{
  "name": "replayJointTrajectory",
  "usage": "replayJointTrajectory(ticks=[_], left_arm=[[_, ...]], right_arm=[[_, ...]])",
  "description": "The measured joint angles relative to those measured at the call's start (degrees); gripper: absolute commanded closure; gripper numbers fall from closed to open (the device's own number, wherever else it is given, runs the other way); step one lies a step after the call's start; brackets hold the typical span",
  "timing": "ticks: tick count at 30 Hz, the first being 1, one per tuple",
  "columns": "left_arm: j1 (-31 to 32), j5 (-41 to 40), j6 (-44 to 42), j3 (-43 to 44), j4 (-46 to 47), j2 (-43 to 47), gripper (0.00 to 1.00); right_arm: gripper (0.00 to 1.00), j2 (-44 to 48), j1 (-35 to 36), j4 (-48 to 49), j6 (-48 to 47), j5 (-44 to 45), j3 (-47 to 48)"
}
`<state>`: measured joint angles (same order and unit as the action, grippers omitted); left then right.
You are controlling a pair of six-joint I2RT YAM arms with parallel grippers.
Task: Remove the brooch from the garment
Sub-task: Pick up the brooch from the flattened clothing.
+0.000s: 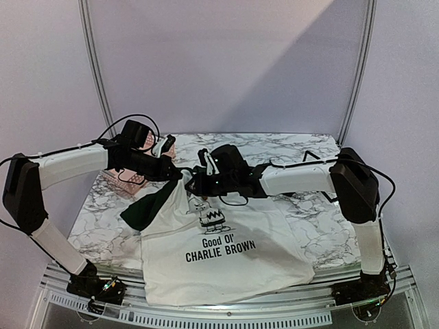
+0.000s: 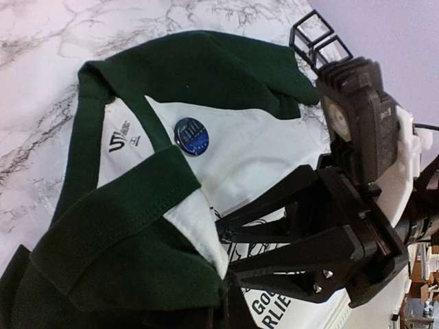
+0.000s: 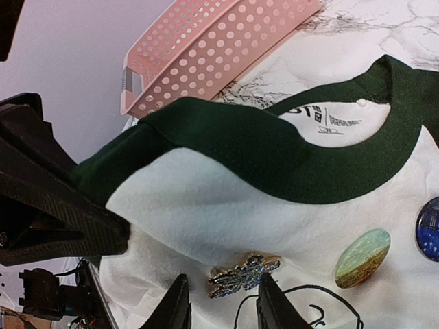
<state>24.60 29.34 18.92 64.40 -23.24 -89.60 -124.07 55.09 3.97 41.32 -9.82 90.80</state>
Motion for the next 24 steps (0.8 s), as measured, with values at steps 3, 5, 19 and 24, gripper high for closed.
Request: replayJointTrajectory(ticks=[3,5,19,24], left_arm=[[0.0,0.0,0.0,-0.1,0.0,0.0,1.00],[0.0,0.0,0.0,-0.2,0.0,0.0,1.00],[0.0,0.1,0.0,-0.3,0.0,0.0,1.00],[0.0,0.1,0.0,-0.3,0.0,0.0,1.00]], right_arm=[[0.68,-0.2,0.0,-0.2,0.2,0.1,0.0],[0.68,-0.5,0.0,-0.3,0.2,0.1,0.4],[0.70,-3.3,0.0,-0.4,0.2,-1.2,3.9],[0.75,-4.0,0.0,-1.4,0.4,-1.0,4.5]])
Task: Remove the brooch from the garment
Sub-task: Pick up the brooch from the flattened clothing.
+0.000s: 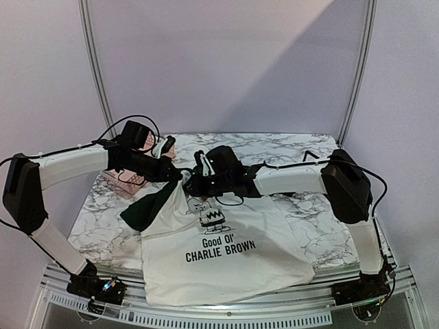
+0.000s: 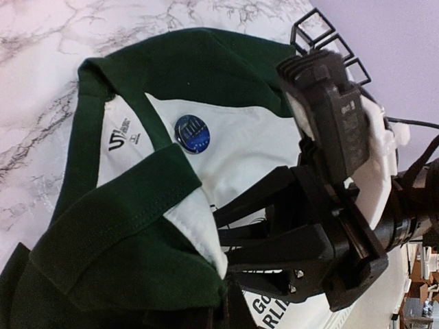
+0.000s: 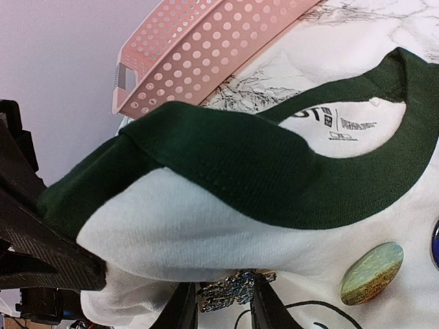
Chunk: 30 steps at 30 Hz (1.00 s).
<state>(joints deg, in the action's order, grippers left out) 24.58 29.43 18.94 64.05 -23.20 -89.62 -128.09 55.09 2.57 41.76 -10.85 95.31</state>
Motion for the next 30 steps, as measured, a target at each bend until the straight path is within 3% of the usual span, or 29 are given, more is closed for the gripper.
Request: replayJointTrajectory(ticks=[11,18,29,30], left_arm=[[0.0,-0.1,0.0,0.0,0.0,0.0,1.00],[0.0,-2.4,-0.4,0.1,-1.3,-0.2,1.00],[0.0,-15.9,-1.6,3.5,-10.4,-7.1,1.00],[0.0,-16.0,-1.6,3.5,-10.8,-7.2,1.00]], right_arm=[[1.00,-0.2,0.0,-0.9,0.4,1.3,0.0],[1.00,-0.1,0.0,-0.9,0.3,2.2,0.0],[1.00,0.3,0.0,0.9,-1.0,3.1,-2.4],[0.94,0.3,0.0,0.9,-1.2,3.1,-2.6]])
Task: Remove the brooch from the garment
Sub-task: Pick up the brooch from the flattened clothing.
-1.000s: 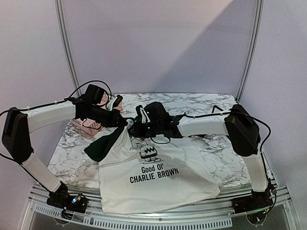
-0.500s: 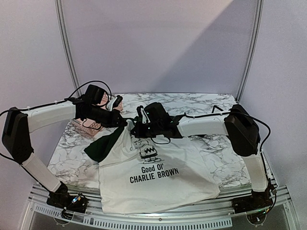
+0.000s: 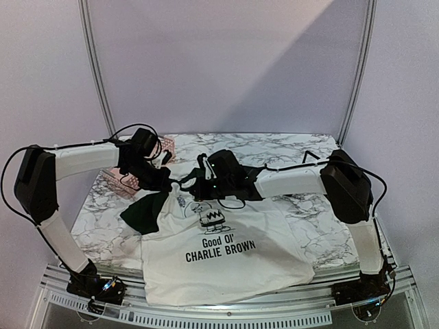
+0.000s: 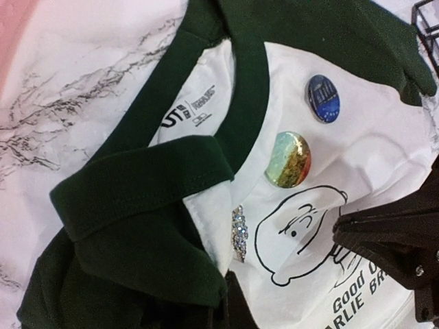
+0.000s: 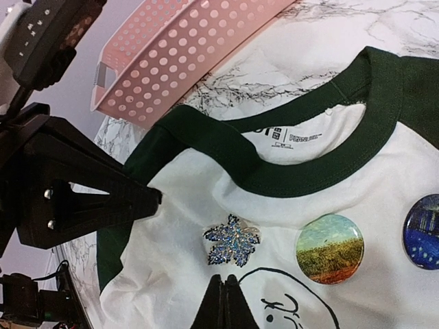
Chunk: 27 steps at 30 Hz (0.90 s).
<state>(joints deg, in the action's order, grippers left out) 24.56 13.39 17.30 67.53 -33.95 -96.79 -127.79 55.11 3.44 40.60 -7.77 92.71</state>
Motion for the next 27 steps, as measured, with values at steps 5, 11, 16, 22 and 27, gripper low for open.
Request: replayJointTrajectory(ticks=[5,11,16,22,27], left_arm=[[0.0,2.5,-0.2,0.0,0.3,0.2,1.00],[0.0,9.7,-0.8,-0.9,3.3,3.0,1.00],[0.0,13.8,-1.2,-1.3,5.5,5.1,1.00],[0.0,14.9,-1.2,-1.5,5.8,5.1,1.00],[0.0,14.9,-1.2,-1.5,5.8,5.1,1.00]], right_arm=[[0.75,0.0,0.1,0.0,-1.4,0.0,-0.1],[0.68,0.0,0.7,-1.1,-3.5,1.7,-0.1],[0.62,0.0,1.0,-1.2,-3.7,1.6,-0.4],[0.61,0.0,1.3,-0.6,-4.1,1.0,-1.3],[0.57,0.0,1.6,0.0,-4.1,0.4,-1.3]])
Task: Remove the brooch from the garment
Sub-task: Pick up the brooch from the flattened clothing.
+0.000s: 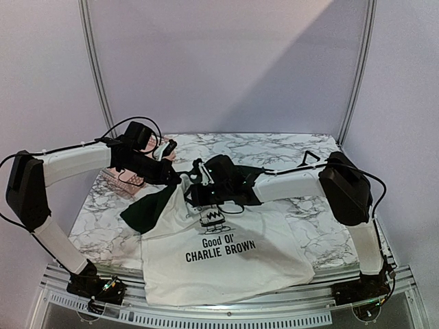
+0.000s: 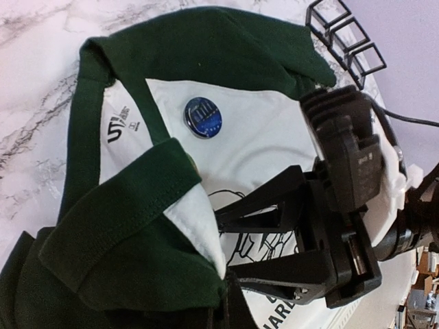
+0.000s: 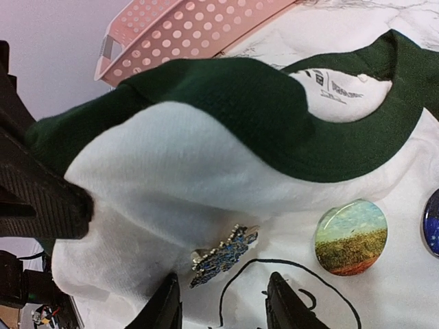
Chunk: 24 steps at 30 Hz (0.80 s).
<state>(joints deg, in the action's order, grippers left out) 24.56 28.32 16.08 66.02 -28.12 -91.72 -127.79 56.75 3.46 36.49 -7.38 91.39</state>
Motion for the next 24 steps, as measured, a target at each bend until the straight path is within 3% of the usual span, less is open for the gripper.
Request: replayJointTrajectory(ticks=[9,24], left_arm=[[0.0,0.0,0.0,0.0,0.0,0.0,1.00],[0.0,0.4,0.0,-0.1,0.2,0.0,1.00]], right_arm=[[0.53,0.0,0.6,1.0,-0.6,-0.9,0.0],[0.57,-1.8,0.6,-1.5,0.5,0.3,6.4]])
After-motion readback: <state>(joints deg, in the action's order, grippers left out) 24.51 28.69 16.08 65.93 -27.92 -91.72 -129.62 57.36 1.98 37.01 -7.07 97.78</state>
